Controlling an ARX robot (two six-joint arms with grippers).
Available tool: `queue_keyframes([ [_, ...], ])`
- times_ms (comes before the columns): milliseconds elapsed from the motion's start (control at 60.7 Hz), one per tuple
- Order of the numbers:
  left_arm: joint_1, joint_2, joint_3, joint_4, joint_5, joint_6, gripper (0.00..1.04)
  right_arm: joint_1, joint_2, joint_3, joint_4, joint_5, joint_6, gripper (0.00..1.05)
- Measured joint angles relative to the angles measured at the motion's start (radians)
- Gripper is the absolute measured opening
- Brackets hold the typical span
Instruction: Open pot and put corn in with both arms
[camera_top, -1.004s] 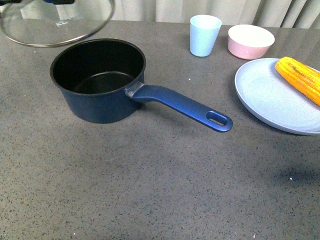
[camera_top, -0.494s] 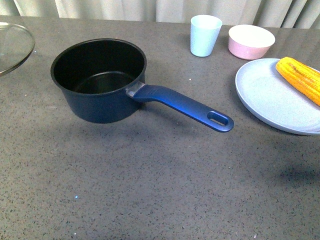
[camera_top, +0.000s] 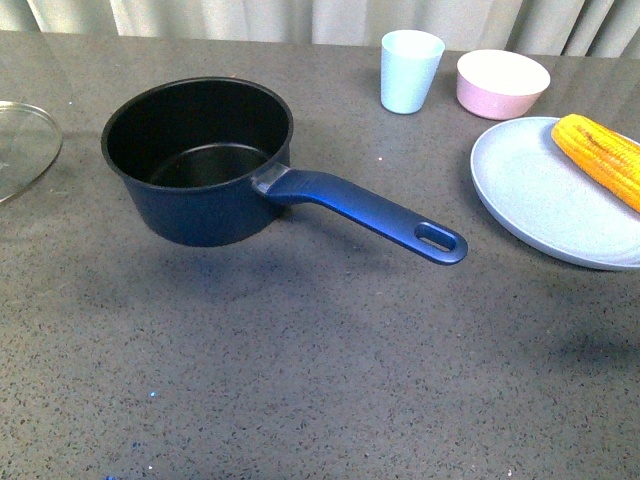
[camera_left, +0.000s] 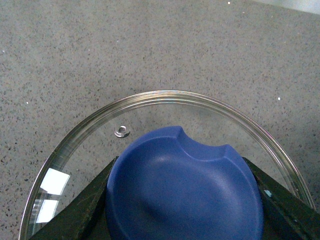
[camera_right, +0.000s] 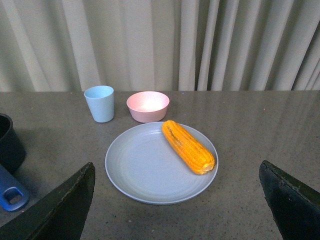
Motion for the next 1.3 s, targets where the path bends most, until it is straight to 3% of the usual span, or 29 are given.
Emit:
queue_keyframes([
  [1219,-0.073,0.167,-0.031,0.179,0.019,-0.014,0.6,0.0,0.0,0.0,0.0,0.0,0.0,0.96],
  [1301,-0.074,0.174,-0.032,0.185,0.02,-0.022,0.72,0.0,0.0,0.0,0.0,0.0,0.0,0.96],
])
